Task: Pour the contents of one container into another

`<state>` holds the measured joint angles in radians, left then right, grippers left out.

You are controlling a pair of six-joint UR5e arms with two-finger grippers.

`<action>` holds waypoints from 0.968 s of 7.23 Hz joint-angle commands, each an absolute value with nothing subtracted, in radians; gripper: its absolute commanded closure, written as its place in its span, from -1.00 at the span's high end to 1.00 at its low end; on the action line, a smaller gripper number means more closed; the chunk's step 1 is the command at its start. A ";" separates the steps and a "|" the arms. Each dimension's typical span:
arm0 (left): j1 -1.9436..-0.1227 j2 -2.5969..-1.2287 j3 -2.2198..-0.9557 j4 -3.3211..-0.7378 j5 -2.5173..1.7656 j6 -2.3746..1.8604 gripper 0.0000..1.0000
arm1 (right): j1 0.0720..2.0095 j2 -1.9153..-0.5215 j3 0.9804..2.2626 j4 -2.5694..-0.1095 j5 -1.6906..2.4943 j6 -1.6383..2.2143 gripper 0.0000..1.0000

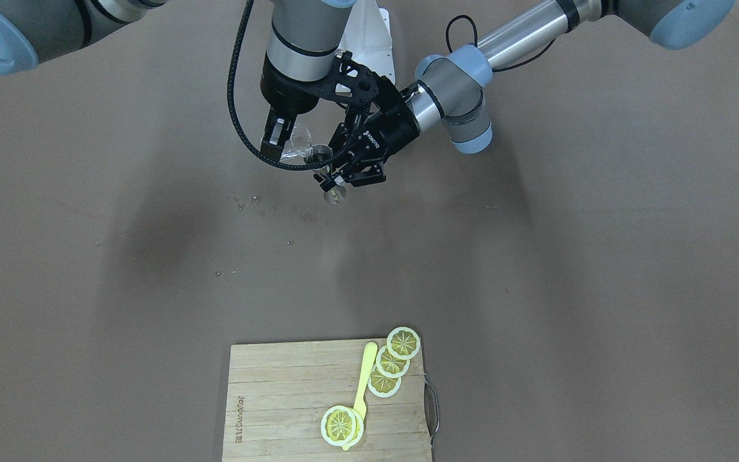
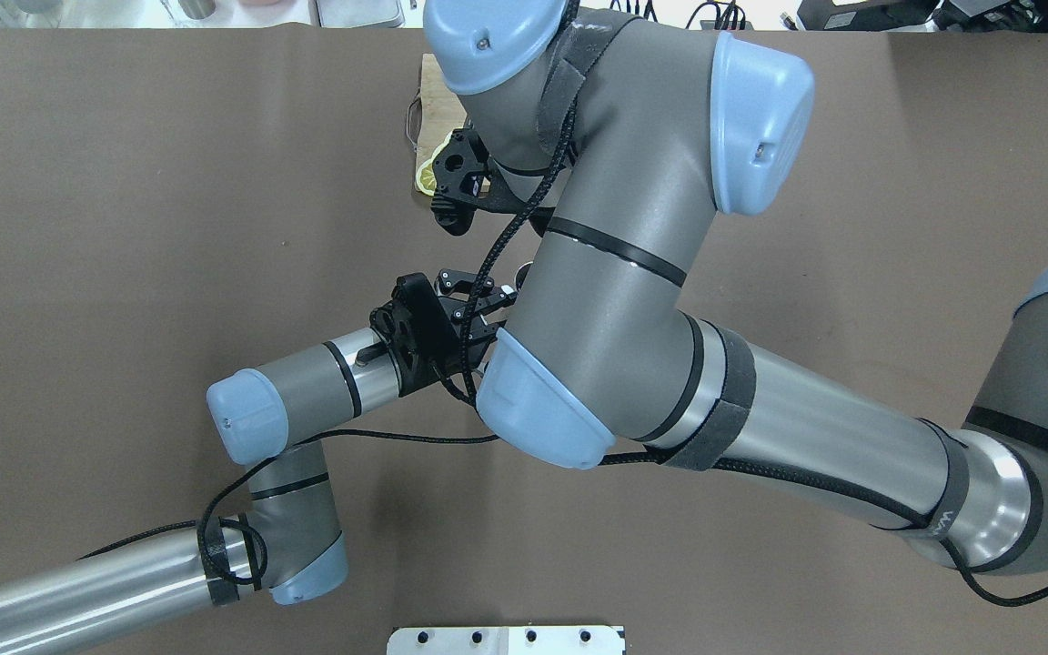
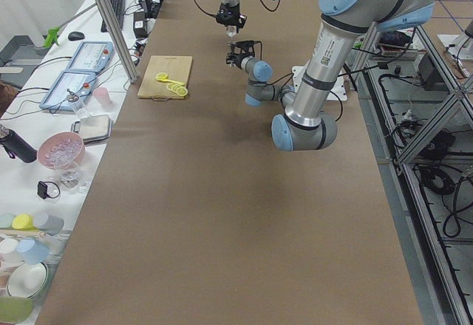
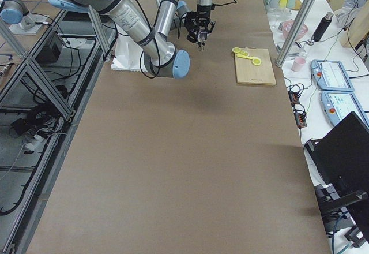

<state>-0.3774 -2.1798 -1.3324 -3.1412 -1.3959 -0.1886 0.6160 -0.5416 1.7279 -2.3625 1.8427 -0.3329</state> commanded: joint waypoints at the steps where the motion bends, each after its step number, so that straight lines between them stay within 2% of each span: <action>1: -0.377 -2.180 -1.332 -3.142 -1.396 -0.189 -1.00 | 0.617 -0.540 1.724 -2.362 1.842 -0.333 -1.00; 7: -0.377 -2.180 -1.331 -3.131 -1.396 -0.187 -1.00 | 0.617 -0.526 1.718 -2.358 1.842 -0.330 -1.00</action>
<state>-0.3774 -2.1798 -1.3319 -3.1330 -1.3959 -0.1872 0.6162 -0.5301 1.7185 -2.3586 1.8412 -0.3304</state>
